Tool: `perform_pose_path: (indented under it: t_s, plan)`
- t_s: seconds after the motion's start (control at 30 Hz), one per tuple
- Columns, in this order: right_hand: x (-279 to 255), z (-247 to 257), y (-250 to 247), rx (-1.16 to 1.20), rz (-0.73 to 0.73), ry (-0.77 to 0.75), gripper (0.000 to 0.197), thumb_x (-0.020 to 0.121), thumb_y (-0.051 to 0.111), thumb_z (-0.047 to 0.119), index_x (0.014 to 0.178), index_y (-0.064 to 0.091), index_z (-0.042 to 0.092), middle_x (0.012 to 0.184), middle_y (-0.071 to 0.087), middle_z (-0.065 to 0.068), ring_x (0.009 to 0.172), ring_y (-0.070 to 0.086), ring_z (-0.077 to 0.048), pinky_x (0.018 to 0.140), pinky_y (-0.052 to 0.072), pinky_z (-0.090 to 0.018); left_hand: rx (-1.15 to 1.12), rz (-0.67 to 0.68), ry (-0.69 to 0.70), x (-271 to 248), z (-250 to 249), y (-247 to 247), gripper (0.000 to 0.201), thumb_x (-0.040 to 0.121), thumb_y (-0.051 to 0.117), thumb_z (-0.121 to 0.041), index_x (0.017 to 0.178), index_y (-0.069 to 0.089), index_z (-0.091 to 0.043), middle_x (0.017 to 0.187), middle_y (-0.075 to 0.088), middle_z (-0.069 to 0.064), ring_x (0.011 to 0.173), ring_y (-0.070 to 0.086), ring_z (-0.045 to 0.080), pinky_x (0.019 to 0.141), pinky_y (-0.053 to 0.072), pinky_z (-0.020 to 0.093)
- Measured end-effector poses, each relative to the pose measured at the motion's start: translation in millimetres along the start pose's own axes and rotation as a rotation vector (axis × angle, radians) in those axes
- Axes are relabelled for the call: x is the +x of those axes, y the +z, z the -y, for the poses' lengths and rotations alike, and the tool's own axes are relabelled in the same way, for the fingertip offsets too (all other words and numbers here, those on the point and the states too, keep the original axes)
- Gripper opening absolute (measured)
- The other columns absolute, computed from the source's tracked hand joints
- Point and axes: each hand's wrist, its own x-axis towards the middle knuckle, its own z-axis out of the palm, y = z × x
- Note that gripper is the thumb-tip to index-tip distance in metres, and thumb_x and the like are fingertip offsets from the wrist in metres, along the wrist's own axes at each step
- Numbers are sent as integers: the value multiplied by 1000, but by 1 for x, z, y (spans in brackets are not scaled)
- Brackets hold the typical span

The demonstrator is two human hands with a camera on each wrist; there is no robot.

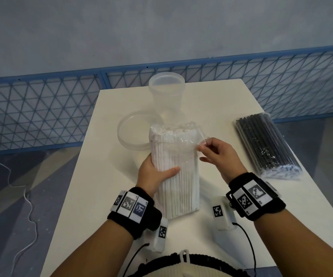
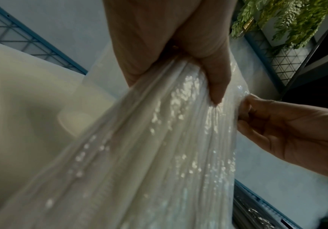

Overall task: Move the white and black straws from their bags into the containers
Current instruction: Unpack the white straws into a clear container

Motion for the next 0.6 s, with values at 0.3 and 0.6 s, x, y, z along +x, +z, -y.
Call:
perform_pose_path:
  t_s: [0.3,0.6]
  plan:
    - [-5,1,-3,58,-8,52,29,78,71,7,105,62,15,101,65,-2,78,67,-8,65,53,-19,-36,3,4,-2,1,-1,77,40,87,-41,109,60,-22,108,70,0,104,65,21,92,53,47]
    - [-8,-1,8,15,31,77,6,85,63,8,79,61,7,101,61,-3,86,63,-20,63,54,-16,-15,-51,-6,-3,3,-4,54,54,90,-22,98,59,-29,105,69,-1,101,65,20,92,53,47]
